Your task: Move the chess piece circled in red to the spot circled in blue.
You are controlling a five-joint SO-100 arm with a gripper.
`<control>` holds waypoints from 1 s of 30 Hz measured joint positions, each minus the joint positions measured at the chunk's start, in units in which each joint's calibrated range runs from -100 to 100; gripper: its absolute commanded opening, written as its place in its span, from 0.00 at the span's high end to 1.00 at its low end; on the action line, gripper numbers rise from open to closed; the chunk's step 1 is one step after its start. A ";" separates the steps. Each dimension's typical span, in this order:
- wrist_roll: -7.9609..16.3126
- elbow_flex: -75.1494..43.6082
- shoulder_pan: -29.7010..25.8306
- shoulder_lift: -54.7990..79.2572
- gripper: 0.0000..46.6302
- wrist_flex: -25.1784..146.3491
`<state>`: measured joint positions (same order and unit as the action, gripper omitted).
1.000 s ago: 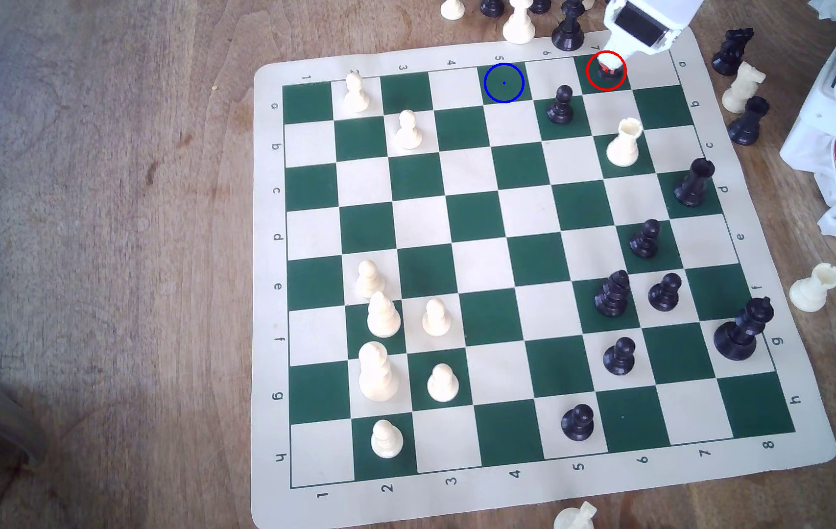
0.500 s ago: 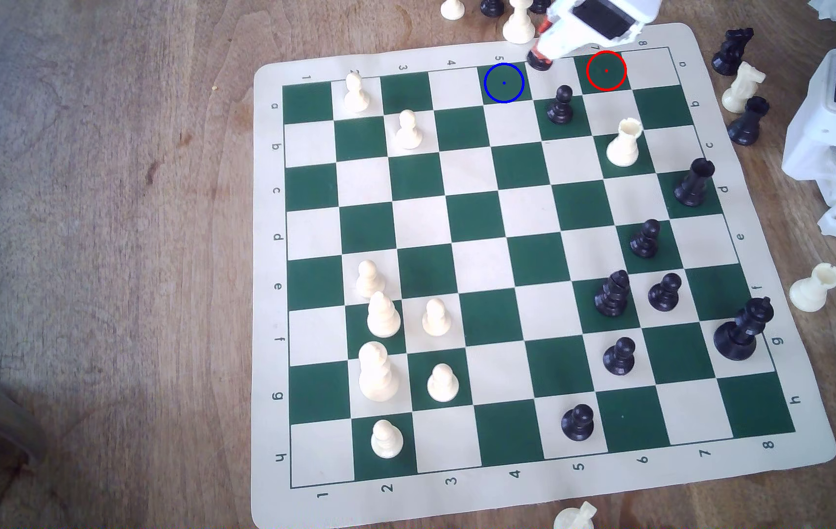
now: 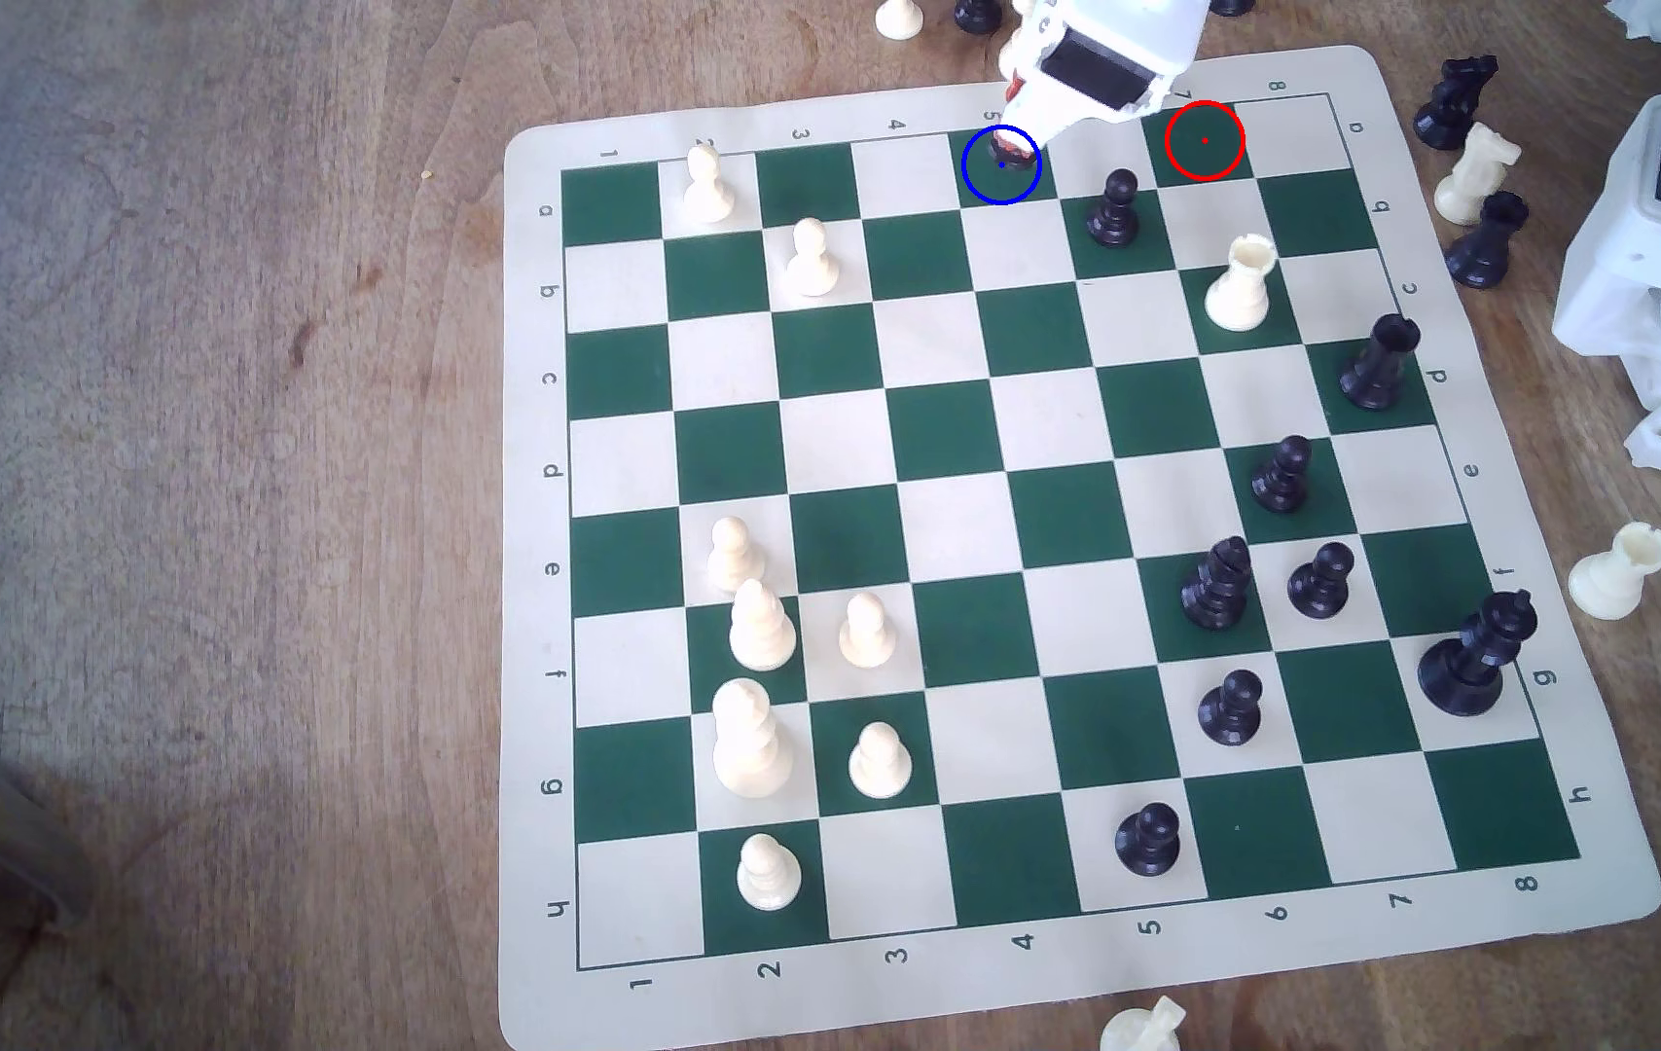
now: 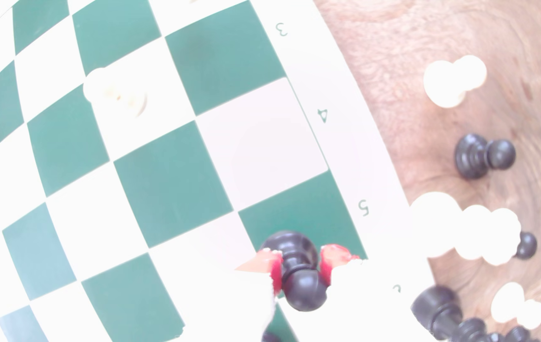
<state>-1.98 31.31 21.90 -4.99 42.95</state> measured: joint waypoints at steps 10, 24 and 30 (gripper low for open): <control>-1.37 -0.63 0.15 5.61 0.99 -3.03; -1.76 -0.63 1.03 6.28 0.84 -4.30; 0.54 -0.63 1.18 6.37 0.55 -5.26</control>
<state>-1.44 30.68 23.08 1.38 37.69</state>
